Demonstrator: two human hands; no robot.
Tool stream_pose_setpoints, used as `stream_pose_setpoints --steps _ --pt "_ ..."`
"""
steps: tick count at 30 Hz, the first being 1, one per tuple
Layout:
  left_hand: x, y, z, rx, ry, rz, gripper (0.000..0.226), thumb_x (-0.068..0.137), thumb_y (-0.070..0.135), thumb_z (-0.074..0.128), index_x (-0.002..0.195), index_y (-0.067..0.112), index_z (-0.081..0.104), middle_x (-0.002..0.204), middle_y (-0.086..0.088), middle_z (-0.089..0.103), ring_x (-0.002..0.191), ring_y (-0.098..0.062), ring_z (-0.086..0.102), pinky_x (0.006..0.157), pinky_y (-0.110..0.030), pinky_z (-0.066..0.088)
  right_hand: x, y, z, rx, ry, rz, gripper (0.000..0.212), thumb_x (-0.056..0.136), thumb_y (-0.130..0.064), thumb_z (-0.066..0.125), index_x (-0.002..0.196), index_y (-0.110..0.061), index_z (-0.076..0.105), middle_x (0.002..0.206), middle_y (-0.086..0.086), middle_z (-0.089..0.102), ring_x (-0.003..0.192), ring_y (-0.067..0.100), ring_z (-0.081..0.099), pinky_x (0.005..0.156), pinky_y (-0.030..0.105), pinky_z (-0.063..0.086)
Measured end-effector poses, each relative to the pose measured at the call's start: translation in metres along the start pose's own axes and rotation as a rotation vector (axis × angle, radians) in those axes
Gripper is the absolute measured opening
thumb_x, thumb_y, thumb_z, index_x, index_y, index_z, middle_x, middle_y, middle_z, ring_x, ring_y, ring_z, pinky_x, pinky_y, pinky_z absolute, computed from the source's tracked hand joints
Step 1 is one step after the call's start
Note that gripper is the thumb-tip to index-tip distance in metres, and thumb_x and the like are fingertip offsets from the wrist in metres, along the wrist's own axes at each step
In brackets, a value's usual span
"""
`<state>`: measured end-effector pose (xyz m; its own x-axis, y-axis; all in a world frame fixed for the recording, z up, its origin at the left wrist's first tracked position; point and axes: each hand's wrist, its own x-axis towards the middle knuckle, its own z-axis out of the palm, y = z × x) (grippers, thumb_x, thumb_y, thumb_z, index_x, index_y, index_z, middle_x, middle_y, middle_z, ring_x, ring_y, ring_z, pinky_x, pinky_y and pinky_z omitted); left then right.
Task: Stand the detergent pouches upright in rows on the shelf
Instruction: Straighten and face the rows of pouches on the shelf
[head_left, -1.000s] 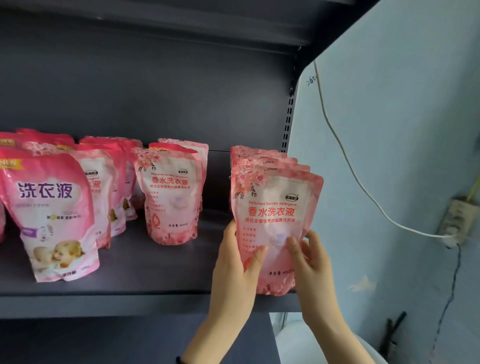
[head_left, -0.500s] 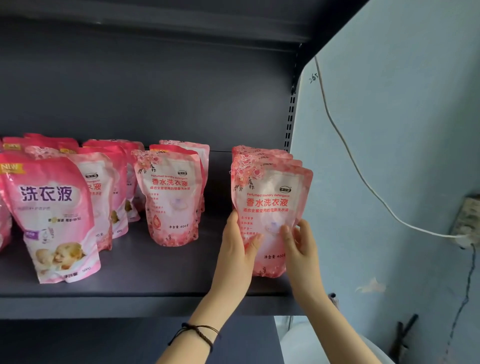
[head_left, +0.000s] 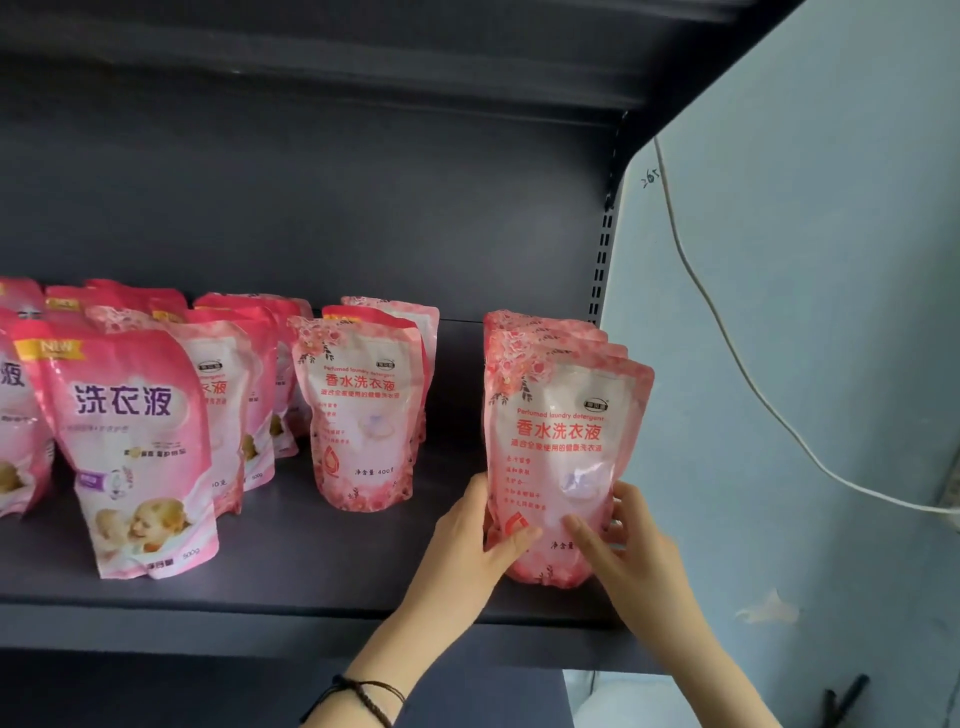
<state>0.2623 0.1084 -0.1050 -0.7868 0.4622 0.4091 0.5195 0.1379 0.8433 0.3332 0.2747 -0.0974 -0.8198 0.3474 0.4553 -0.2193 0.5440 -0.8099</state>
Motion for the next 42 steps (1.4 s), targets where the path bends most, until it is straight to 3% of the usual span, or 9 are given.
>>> stream_pose_setpoints --steps 2,7,13,20,26,29,34,38,42 --pt "0.001 0.003 -0.01 0.119 -0.068 -0.017 0.043 0.084 0.053 0.062 0.122 0.042 0.044 0.113 0.023 0.061 0.102 0.009 0.058 0.092 -0.025 0.052 0.004 -0.01 -0.015 -0.288 -0.073 0.033 0.024 0.083 -0.041 0.068 0.093 -0.034 0.048 0.08 -0.007 0.068 0.071 0.007 0.066 0.065 0.03 0.055" --pt "0.01 0.029 -0.06 0.696 -0.146 0.144 0.031 0.092 0.054 0.045 0.109 0.032 0.058 0.101 0.019 0.057 0.089 0.002 0.054 0.08 -0.026 0.052 0.018 -0.067 -0.048 -1.075 -0.52 0.097 0.038 0.087 -0.061 0.046 0.097 -0.027 0.06 0.097 -0.007 0.065 0.087 0.012 0.064 0.076 0.027 0.051" --pt "0.013 0.066 -0.143 1.132 -0.187 0.445 0.031 0.089 0.057 0.043 0.094 0.031 0.059 0.084 0.013 0.058 0.077 -0.008 0.05 0.063 -0.026 0.035 0.027 -0.152 -0.011 -1.012 -0.659 -0.157 0.038 0.082 -0.067 0.044 0.101 -0.037 0.059 0.095 -0.018 0.064 0.084 0.002 0.062 0.08 0.028 0.054" --pt "0.052 0.106 -0.252 1.463 -0.235 0.566 0.038 0.087 0.062 0.037 0.103 0.035 0.057 0.085 0.01 0.061 0.085 -0.016 0.06 0.07 -0.033 0.049 0.068 -0.228 0.051 -1.051 -0.575 -0.403 0.029 0.086 -0.056 0.053 0.106 -0.035 0.059 0.091 -0.018 0.062 0.076 0.002 0.058 0.069 0.024 0.047" --pt "0.106 0.125 -0.304 1.374 -0.27 0.418 0.04 0.081 0.071 0.037 0.102 0.042 0.057 0.081 0.02 0.057 0.075 0.0 0.055 0.064 -0.029 0.046 0.124 -0.265 0.079 -1.035 -0.57 -0.291 0.025 0.086 -0.055 0.055 0.096 -0.033 0.062 0.089 -0.006 0.071 0.075 0.011 0.067 0.078 0.034 0.056" --pt "0.141 0.118 -0.315 1.059 -0.294 0.268 0.03 0.082 0.067 0.05 0.096 0.042 0.062 0.089 0.019 0.061 0.083 -0.002 0.057 0.071 -0.028 0.046 0.164 -0.262 0.09 -0.908 -0.505 -0.228 0.025 0.087 -0.049 0.057 0.094 -0.027 0.066 0.084 -0.005 0.071 0.067 0.006 0.068 0.068 0.026 0.058" --pt "0.194 0.08 -0.314 0.658 -0.422 0.132 0.021 0.083 0.055 0.063 0.097 0.041 0.067 0.1 0.012 0.068 0.096 -0.013 0.062 0.081 -0.031 0.05 0.227 -0.23 0.11 -0.76 -0.494 -0.103 0.022 0.089 -0.044 0.06 0.093 -0.023 0.062 0.095 0.002 0.07 0.081 0.016 0.07 0.063 0.024 0.055" --pt "0.224 0.05 -0.312 0.613 -0.456 0.099 0.021 0.081 0.048 0.069 0.098 0.036 0.068 0.099 0.008 0.07 0.099 -0.02 0.063 0.089 -0.039 0.05 0.256 -0.208 0.121 -0.726 -0.551 -0.049 0.026 0.086 -0.044 0.065 0.089 -0.018 0.065 0.084 -0.001 0.069 0.075 0.012 0.067 0.059 0.022 0.052" --pt "0.236 0.031 -0.307 0.605 -0.496 0.047 0.019 0.079 0.047 0.071 0.095 0.036 0.071 0.096 0.008 0.071 0.089 -0.005 0.064 0.089 -0.03 0.049 0.263 -0.195 0.124 -0.76 -0.69 0.001 0.031 0.082 -0.042 0.07 0.099 -0.016 0.073 0.072 -0.009 0.07 0.066 0.001 0.065 0.059 0.017 0.05"
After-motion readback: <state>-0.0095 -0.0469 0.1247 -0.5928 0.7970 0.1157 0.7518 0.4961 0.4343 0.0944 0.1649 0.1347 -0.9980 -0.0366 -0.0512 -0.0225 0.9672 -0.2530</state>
